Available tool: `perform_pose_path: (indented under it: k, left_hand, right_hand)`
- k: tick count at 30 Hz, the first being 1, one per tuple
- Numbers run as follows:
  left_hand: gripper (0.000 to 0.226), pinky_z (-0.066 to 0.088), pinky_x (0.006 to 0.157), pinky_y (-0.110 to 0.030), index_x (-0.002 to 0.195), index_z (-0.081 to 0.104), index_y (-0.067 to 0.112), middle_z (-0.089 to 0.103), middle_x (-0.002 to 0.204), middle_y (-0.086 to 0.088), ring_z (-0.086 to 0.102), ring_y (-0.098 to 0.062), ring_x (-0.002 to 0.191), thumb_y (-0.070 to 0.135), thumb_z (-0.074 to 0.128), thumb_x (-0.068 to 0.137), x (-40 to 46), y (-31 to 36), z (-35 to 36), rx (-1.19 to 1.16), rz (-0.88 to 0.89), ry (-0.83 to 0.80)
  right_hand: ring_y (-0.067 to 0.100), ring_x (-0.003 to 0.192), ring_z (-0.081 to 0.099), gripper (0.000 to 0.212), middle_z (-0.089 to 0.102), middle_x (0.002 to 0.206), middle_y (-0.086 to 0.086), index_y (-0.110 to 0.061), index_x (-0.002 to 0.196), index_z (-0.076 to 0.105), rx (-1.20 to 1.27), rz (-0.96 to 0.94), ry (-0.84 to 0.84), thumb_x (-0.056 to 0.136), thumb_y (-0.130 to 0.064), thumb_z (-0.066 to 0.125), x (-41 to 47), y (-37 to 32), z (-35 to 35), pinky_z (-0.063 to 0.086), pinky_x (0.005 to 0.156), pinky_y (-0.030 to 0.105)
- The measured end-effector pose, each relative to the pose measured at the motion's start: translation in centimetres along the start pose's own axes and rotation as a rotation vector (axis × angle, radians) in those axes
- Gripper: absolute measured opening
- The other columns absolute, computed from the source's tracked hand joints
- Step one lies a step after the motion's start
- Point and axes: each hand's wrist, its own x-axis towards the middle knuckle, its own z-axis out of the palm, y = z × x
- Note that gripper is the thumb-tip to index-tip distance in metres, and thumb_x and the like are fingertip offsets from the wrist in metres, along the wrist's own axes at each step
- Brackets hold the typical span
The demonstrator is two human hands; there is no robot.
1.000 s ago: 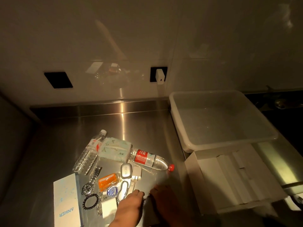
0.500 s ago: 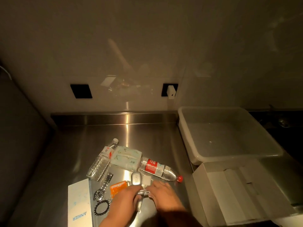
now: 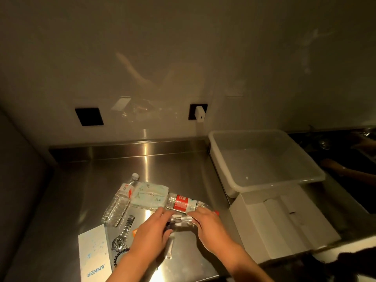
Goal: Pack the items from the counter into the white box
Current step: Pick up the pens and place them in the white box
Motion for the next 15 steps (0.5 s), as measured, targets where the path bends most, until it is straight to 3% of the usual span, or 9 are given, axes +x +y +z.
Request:
perform_pose_path:
  k: [4,9,15]
  left_hand:
    - [0.035,0.052,0.068,-0.023,0.127,0.052,0.045,0.05,0.119,0.019,0.061,-0.007,0.095,0.032,0.06,0.096,-0.3,0.9,0.3,0.032,0.057,0.029]
    - [0.033,0.054,0.071,-0.025,0.125,0.056,0.044,0.057,0.115,0.017,0.063,-0.009,0.097,0.03,0.063,0.095,-0.5,1.6,0.8,-0.013,0.078,0.072]
    - [0.038,0.047,0.07,-0.019,0.129,0.054,0.045,0.058,0.11,0.018,0.062,-0.007,0.095,0.03,0.062,0.095,-0.6,2.4,0.8,-0.01,0.037,0.087]
  right_hand:
    - [0.01,0.131,0.048,0.045,0.056,0.139,-0.014,-0.038,0.139,0.052,0.039,0.04,0.011,0.098,-0.022,0.061,-1.0,0.0,-0.4,0.037,0.112,0.028]
    - [0.011,0.133,0.044,0.049,0.051,0.142,-0.014,-0.04,0.143,0.045,0.028,0.054,-0.002,0.101,-0.018,0.055,-2.1,0.1,-0.7,0.038,0.114,0.032]
    - [0.008,0.129,0.042,0.037,0.049,0.138,-0.018,-0.043,0.138,0.045,0.031,0.021,-0.001,0.103,-0.032,0.05,-1.9,0.6,-0.9,0.038,0.108,0.027]
